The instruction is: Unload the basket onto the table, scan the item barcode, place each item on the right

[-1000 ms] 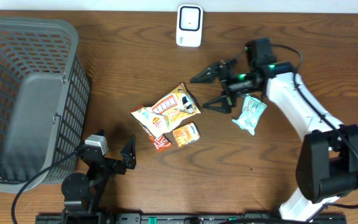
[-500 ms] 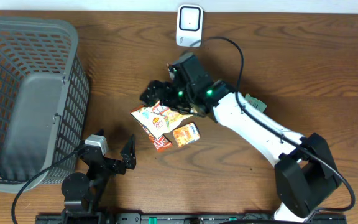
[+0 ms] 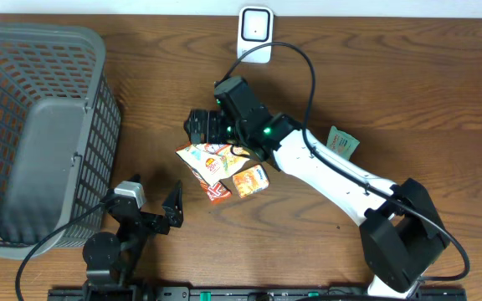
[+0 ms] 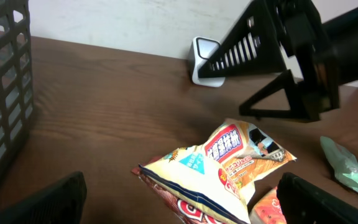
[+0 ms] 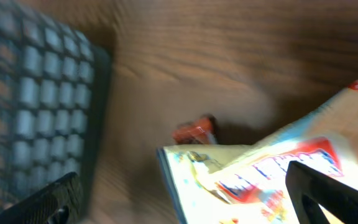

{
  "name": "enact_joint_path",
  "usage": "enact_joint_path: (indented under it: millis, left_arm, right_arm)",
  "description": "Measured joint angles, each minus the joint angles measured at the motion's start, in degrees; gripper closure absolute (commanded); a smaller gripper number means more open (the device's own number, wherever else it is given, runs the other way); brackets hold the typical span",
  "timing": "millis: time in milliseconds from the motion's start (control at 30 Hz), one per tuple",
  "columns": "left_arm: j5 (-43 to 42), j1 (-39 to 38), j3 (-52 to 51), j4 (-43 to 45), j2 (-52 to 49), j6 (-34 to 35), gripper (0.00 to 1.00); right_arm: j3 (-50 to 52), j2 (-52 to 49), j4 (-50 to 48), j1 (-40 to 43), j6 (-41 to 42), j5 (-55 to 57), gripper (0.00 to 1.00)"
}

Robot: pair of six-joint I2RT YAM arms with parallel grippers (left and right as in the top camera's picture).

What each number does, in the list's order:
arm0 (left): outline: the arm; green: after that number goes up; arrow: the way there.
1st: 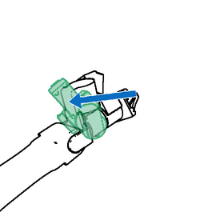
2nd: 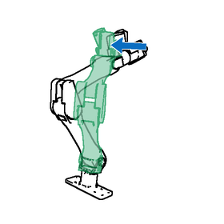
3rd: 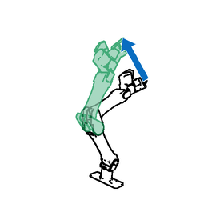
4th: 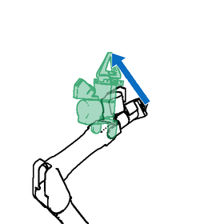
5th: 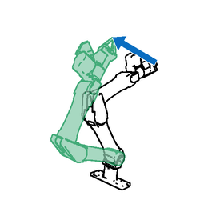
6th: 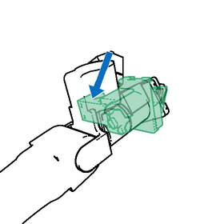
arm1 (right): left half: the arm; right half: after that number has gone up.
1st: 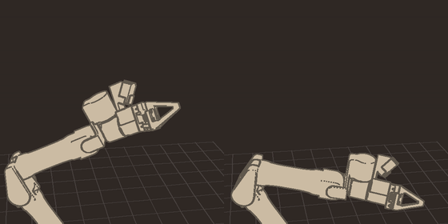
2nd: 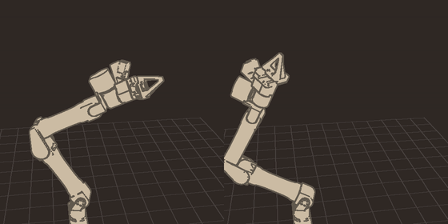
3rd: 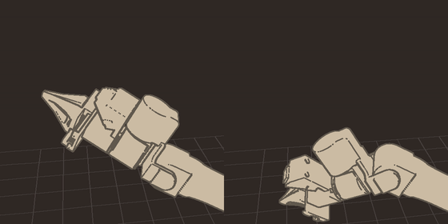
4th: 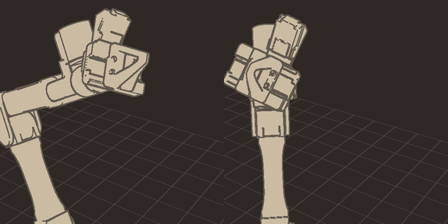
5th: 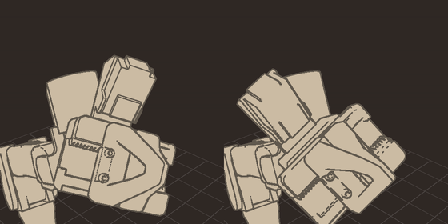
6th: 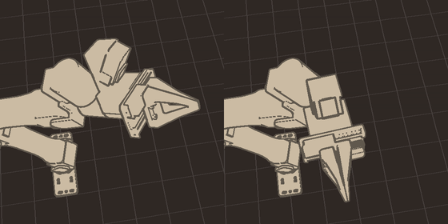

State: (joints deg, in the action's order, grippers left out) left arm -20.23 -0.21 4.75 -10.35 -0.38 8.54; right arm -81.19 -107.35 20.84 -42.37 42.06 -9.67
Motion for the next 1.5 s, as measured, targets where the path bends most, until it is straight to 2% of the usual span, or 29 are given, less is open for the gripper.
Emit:
enact_joint_path:
  millis: [133,300,500,633,733,833,933,1133,1200,1267,1367,1400,1467,1500]
  left_arm:
    - [0.00,0.00,0.00,0.00,0.00,0.00,0.02]
    - [0.00,0.00,0.00,0.00,0.00,0.00,0.02]
    - [0.00,0.00,0.00,0.00,0.00,0.00,0.02]
    - [0.00,0.00,0.00,0.00,0.00,0.00,0.02]
    - [0.00,0.00,0.00,0.00,0.00,0.00,0.02]
    - [0.00,0.00,0.00,0.00,0.00,0.00,0.02]
    - [0.00,0.00,0.00,0.00,0.00,0.00,0.02]
    - [0.00,0.00,0.00,0.00,0.00,0.00,0.02]
    - [0.00,0.00,0.00,0.00,0.00,0.00,0.02]
    - [0.00,0.00,0.00,0.00,0.00,0.00,0.02]
    - [0.00,0.00,0.00,0.00,0.00,0.00,0.02]
    - [0.00,0.00,0.00,0.00,0.00,0.00,0.02]
    - [0.00,0.00,0.00,0.00,0.00,0.00,0.02]
    - [0.00,0.00,0.00,0.00,0.00,0.00,0.02]
  right_arm:
    - [-3.41,-0.07,7.93,0.22,-5.97,1.66,0.01]
    - [-4.26,-0.07,11.08,0.81,-8.63,0.98,0.01]
    - [-4.26,-0.07,8.81,0.83,-9.68,-10.73,0.01]
    - [-4.26,-0.07,7.19,0.66,-9.22,-12.68,0.01]
    - [-4.35,-0.07,8.41,0.39,-2.10,-7.63,0.01]
    - [-4.35,-0.37,11.54,0.37,8.87,-2.56,0.01]
    - [-4.37,-2.27,9.29,0.37,18.75,0.26,0.01]
    - [-4.37,-8.66,6.25,0.35,32.70,1.66,0.04]
    - [-4.37,-10.49,6.27,0.35,36.46,1.66,0.13]
    - [-4.37,-11.58,6.75,0.37,38.93,1.64,0.33]
    - [-4.42,-11.85,9.46,0.44,41.33,1.57,0.52]
    - [-4.50,-11.85,10.25,0.50,41.75,1.57,0.62]
    - [-4.74,-11.85,11.93,0.63,42.64,1.38,0.90]
    - [-4.98,-11.85,12.87,0.68,43.01,1.38,0.99]
